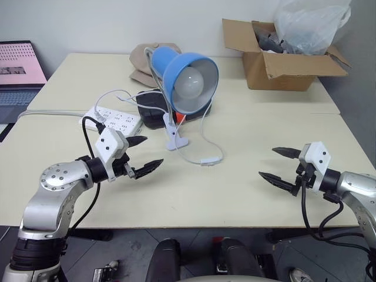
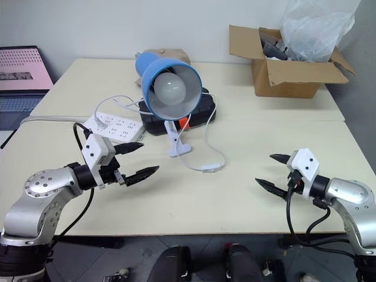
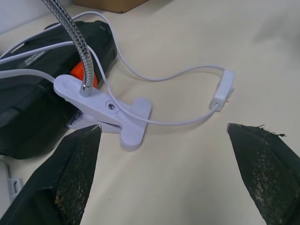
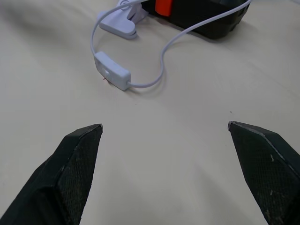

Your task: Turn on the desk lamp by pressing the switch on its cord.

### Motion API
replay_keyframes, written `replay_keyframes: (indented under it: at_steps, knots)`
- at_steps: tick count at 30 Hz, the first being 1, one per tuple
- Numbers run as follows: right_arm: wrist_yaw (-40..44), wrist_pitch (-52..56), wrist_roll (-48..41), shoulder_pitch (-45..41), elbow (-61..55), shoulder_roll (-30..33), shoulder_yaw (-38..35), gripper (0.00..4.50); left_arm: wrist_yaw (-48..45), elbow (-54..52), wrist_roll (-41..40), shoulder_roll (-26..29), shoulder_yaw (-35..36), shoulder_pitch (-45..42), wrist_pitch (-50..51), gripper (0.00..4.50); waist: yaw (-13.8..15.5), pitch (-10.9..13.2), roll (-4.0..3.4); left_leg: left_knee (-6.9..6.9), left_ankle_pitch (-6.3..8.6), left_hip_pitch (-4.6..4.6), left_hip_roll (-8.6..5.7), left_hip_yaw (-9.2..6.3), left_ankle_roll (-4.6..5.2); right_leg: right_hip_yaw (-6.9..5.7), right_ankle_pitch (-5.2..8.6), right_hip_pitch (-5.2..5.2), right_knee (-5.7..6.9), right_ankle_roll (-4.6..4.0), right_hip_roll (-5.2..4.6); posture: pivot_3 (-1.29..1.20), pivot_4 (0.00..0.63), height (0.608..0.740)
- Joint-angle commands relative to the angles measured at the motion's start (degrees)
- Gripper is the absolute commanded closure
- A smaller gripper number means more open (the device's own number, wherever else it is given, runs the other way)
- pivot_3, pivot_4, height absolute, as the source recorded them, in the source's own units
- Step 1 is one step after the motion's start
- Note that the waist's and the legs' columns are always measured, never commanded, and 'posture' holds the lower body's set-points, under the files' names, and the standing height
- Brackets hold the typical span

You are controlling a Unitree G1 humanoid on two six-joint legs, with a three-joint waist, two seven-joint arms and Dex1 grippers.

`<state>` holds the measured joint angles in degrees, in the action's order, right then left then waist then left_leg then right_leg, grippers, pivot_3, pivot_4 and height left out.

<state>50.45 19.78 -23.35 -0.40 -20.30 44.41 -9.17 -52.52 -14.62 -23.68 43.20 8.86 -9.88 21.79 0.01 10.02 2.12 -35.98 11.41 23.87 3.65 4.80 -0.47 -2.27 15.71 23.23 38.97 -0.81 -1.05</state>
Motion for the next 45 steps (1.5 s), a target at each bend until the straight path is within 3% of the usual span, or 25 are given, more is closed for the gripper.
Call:
replay_keyframes:
  at_steps: [1,12,16,21,31,32,33,45]
  knots:
    - [-0.8,0.4,-0.3,-0.2,-2.1,-0.3,-0.4,0.0,-2.2,0.3,0.0,0.7,-0.3,-2.8,-3.1,0.03,0.0,0.0,0.0,0.0,0.0,0.0,0.0,0.01,0.0,0.01,0.0,0.0,0.0,0.0,0.0,0.0,0.15,0.74]
    - [-5.4,10.6,-0.5,0.3,-7.3,0.7,1.2,0.0,-10.8,8.5,6.2,-2.9,-15.7,-14.7,-7.6,0.03,0.1,0.0,0.0,-0.02,0.0,0.01,-0.04,0.01,0.0,0.01,-0.01,-0.02,0.0,0.02,0.01,0.0,0.15,0.74]
    - [-7.9,15.3,-1.6,1.2,-11.7,0.3,1.3,0.0,-14.7,19.3,12.5,-7.3,-23.4,-21.5,-14.9,0.03,0.1,0.0,0.01,-0.03,0.0,0.05,-0.06,0.01,0.0,0.02,-0.01,0.0,-0.01,0.03,0.01,0.0,0.15,0.74]
    - [-10.3,19.6,-2.2,2.6,-16.4,0.3,0.6,0.0,-16.1,33.9,17.7,-12.6,-27.5,-27.5,-23.2,0.03,0.3,0.0,0.01,-0.07,-0.01,0.06,-0.06,-0.01,0.01,0.03,-0.02,0.0,0.01,0.04,0.06,0.0,0.15,0.74]
    - [-13.3,22.6,-3.2,6.3,-22.1,-0.1,-0.7,0.0,-17.7,51.4,21.5,-20.0,-28.5,-34.1,-31.5,0.03,0.1,0.0,0.03,-0.1,-0.01,0.14,-0.08,-0.07,0.01,-0.03,-0.03,0.02,0.0,0.08,0.07,0.0,0.15,0.74]
    - [-13.4,22.7,-3.3,6.5,-22.4,0.0,-0.8,0.0,-17.7,52.7,21.9,-20.5,-28.5,-34.6,-32.3,0.4,0.1,0.0,0.03,-0.11,-0.01,0.14,-0.08,-0.06,0.02,-0.02,-0.04,0.02,0.0,0.09,0.07,0.0,0.15,0.74]
    - [-13.6,22.8,-3.3,6.6,-22.6,0.0,-0.9,0.0,-17.7,53.5,22.2,-20.8,-28.5,-34.9,-32.9,0.47,0.0,0.0,0.03,-0.11,-0.01,0.14,-0.08,-0.06,0.02,-0.02,-0.04,0.02,0.0,0.09,0.07,0.0,0.15,0.74]
    - [-13.9,24.4,-4.5,5.2,-23.4,0.4,-1.5,0.0,-17.5,59.2,24.6,-22.5,-28.1,-36.4,-36.5,3.29,0.0,0.0,0.04,-0.12,-0.01,0.12,-0.07,-0.09,0.02,-0.01,-0.07,0.01,0.0,0.14,0.1,0.0,0.15,0.74]
